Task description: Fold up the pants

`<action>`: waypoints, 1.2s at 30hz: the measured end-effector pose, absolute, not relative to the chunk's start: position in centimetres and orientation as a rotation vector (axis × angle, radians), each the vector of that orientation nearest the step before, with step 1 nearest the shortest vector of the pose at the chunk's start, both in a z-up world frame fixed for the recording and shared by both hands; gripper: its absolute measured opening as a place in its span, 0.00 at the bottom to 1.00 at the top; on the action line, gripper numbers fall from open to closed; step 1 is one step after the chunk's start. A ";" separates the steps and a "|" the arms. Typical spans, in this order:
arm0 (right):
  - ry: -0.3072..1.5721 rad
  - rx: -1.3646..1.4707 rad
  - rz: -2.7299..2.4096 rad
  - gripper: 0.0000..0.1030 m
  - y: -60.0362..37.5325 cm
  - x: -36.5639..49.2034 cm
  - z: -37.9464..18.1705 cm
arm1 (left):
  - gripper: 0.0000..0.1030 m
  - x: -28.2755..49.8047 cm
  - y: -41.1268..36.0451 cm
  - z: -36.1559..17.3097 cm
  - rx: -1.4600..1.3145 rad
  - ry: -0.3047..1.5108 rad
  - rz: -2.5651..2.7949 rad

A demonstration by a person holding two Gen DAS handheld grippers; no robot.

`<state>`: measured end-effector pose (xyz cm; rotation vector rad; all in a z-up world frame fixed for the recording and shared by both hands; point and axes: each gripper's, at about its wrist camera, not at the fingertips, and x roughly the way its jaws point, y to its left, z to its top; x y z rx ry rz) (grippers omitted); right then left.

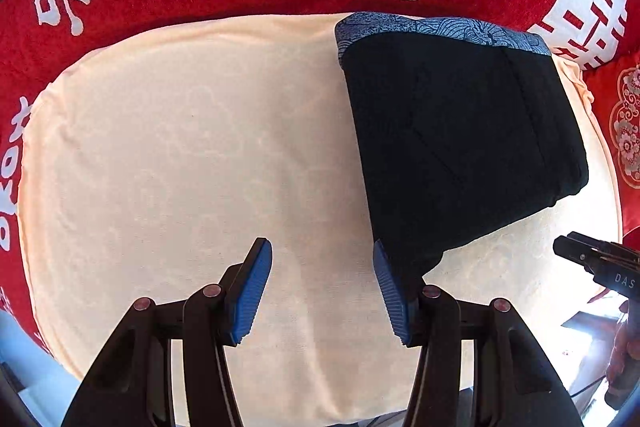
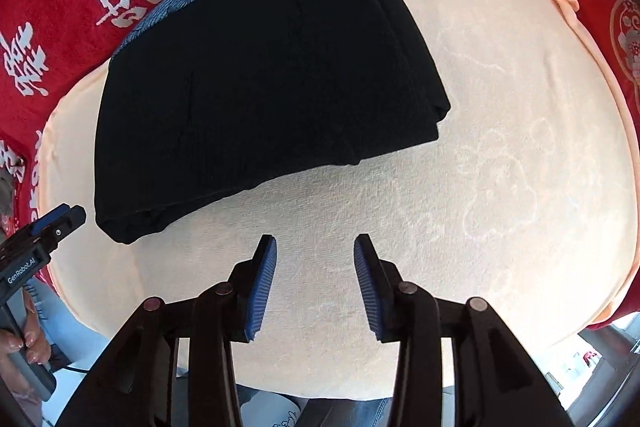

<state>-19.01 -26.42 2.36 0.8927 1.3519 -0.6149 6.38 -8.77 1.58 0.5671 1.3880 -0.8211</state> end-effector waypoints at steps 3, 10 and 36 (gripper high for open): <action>1.341 0.911 -0.594 0.50 -25.1 -18.5 2.9 | 0.53 6.8 -8.6 1.7 0.565 1.380 -0.836; 1.320 0.943 -0.523 0.59 -22.8 -17.3 4.0 | 0.53 6.9 -9.0 1.3 0.585 1.373 -0.849; 1.164 1.039 -0.264 0.80 -30.6 -15.7 5.7 | 0.53 7.6 -13.9 1.6 0.381 1.434 -0.865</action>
